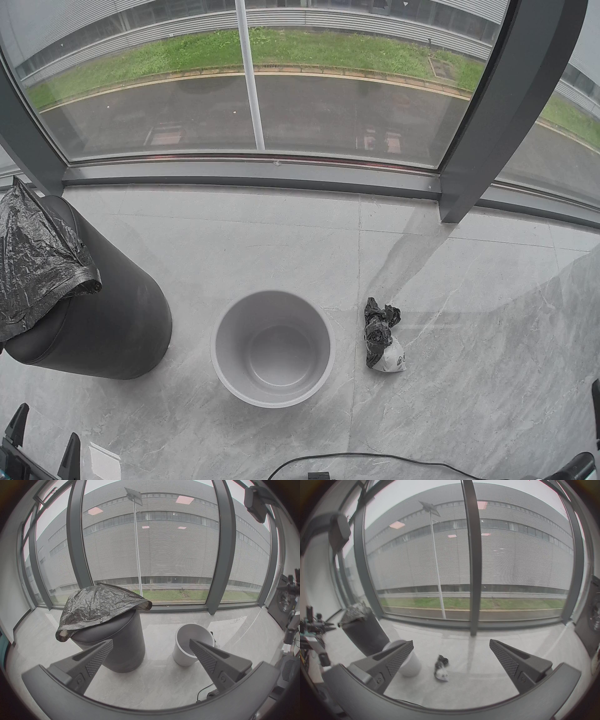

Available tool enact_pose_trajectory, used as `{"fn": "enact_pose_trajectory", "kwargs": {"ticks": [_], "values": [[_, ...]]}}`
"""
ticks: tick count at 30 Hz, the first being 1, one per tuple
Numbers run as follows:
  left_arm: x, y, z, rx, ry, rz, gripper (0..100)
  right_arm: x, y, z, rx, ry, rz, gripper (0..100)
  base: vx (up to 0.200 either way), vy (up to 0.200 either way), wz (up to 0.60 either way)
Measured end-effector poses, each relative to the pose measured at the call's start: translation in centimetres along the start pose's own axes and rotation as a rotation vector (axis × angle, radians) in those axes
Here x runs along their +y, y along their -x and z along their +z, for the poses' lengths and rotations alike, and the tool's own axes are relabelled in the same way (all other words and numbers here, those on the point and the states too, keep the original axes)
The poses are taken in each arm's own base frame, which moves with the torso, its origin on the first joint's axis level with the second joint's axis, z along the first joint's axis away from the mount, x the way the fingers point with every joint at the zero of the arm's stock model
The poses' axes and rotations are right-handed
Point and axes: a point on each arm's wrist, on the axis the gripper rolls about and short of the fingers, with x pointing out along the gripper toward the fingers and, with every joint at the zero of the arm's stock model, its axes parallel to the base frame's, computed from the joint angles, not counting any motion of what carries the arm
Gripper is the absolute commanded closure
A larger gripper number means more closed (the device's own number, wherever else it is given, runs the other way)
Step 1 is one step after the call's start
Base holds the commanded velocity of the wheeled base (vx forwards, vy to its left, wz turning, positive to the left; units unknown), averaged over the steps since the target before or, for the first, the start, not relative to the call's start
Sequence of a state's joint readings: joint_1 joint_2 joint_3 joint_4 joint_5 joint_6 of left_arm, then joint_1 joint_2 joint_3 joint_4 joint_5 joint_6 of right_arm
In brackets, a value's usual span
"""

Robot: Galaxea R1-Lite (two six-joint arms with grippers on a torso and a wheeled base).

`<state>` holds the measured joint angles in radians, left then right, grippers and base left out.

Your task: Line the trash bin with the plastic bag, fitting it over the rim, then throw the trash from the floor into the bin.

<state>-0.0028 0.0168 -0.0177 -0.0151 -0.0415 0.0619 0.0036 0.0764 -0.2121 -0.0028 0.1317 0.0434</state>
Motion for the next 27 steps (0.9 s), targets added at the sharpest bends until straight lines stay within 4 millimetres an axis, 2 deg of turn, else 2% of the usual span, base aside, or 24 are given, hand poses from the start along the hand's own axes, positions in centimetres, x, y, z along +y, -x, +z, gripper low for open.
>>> {"fn": "enact_pose_trajectory", "kwargs": {"ticks": [4, 8, 12, 16, 19, 27], "values": [[0.0, 0.0, 0.0, -0.004, 0.000, -0.021, 0, 0.5, -0.3, 3.0, -0.001, -0.043, 0.186, 0, 0.000, 0.000, 0.00], [0.0, 0.1, 0.8, -0.026, 0.059, -0.046, 0, 0.8, -1.4, 4.2, 0.079, -0.123, 0.368, 0, 0.000, 0.000, 0.00], [0.2, 0.2, 4.1, -0.061, 0.115, -0.071, 0, 0.8, -2.6, 4.4, 0.161, -0.191, 0.441, 0, 0.000, 0.000, 0.00], [0.4, -0.5, 7.8, -0.059, 0.070, -0.093, 0, 0.7, -3.8, 4.6, 0.216, -0.232, 0.485, 0, 0.000, 0.000, 0.00], [0.5, -2.0, 9.5, -0.012, -0.059, -0.102, 0, 0.6, -5.0, 4.8, 0.243, -0.246, 0.501, 0, 0.000, 0.000, 0.00], [0.7, -6.2, 10.9, 0.086, -0.549, -0.120, 0, 0.3, -8.5, 5.3, 0.286, -0.254, 0.499, 0, 0.000, 0.000, 0.00]]}}
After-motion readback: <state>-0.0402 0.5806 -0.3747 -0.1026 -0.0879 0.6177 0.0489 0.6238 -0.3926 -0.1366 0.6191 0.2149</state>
